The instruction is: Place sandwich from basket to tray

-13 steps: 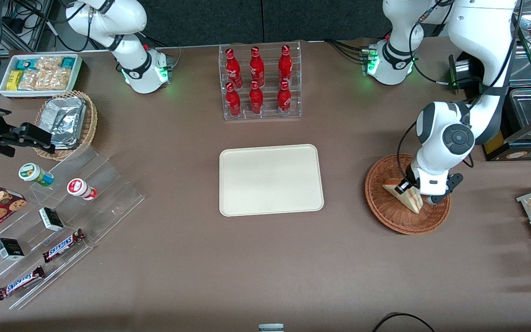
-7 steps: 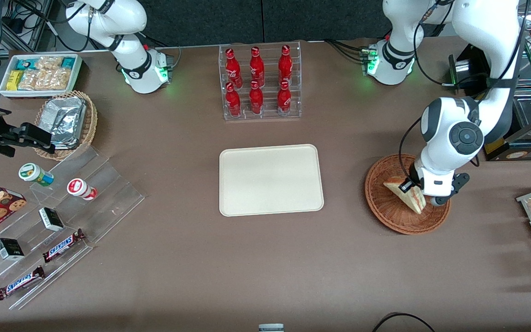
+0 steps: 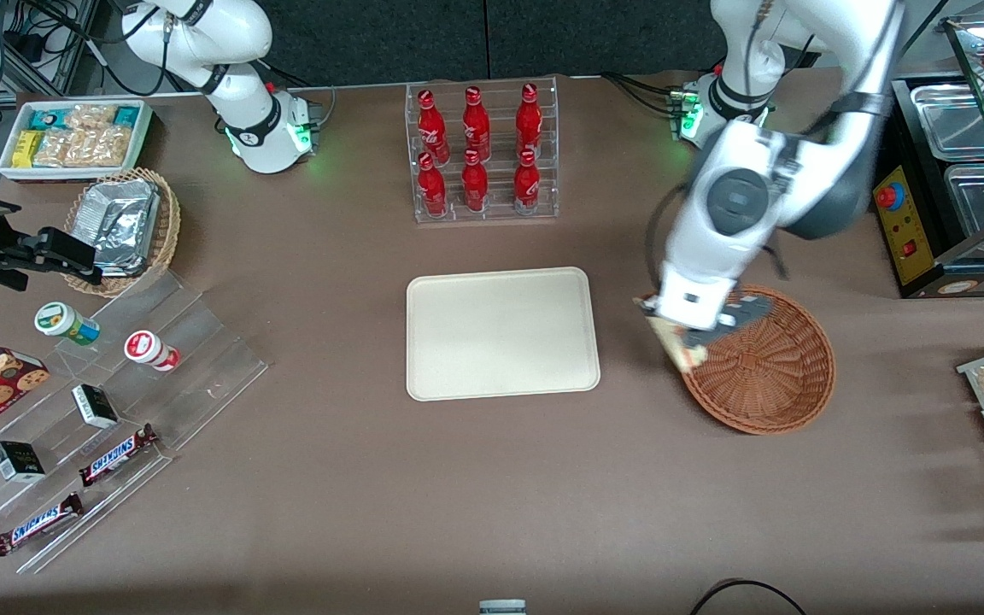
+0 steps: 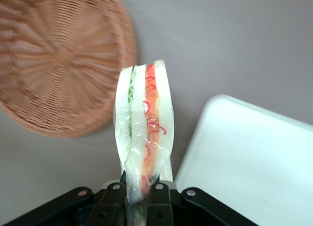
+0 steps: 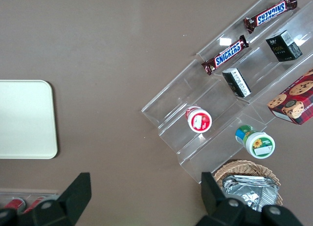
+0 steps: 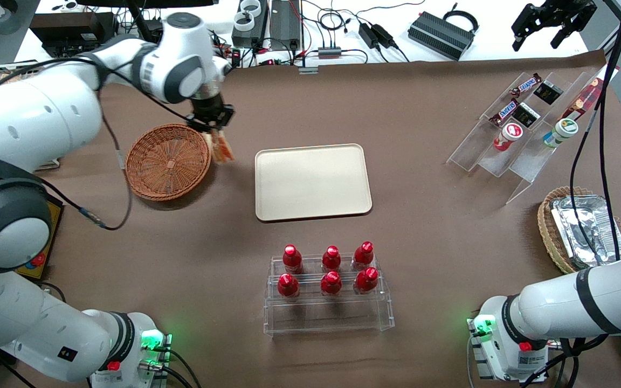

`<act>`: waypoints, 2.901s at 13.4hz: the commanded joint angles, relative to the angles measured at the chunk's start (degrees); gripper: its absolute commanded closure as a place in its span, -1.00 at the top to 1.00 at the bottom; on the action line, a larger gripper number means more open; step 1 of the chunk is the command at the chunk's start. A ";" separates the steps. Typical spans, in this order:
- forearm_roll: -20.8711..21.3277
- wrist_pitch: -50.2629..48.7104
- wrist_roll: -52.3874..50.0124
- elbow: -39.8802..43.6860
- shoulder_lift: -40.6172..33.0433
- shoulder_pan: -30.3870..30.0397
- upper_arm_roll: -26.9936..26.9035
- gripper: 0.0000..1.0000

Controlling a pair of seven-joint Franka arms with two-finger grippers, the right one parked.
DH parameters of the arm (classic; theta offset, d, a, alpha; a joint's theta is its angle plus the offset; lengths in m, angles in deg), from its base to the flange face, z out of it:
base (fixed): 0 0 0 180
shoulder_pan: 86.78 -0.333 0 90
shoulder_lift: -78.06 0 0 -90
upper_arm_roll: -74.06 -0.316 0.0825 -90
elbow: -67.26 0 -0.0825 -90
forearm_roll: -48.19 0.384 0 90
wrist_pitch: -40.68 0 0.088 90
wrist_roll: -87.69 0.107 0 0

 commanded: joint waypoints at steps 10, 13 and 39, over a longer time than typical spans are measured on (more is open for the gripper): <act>-2.53 7.87 -3.80 20.12 23.09 20.15 -0.93 -1.00; -2.18 10.51 -0.56 19.76 25.47 21.47 -0.93 -1.00; -2.62 -18.89 7.33 19.06 3.35 5.77 -2.51 0.99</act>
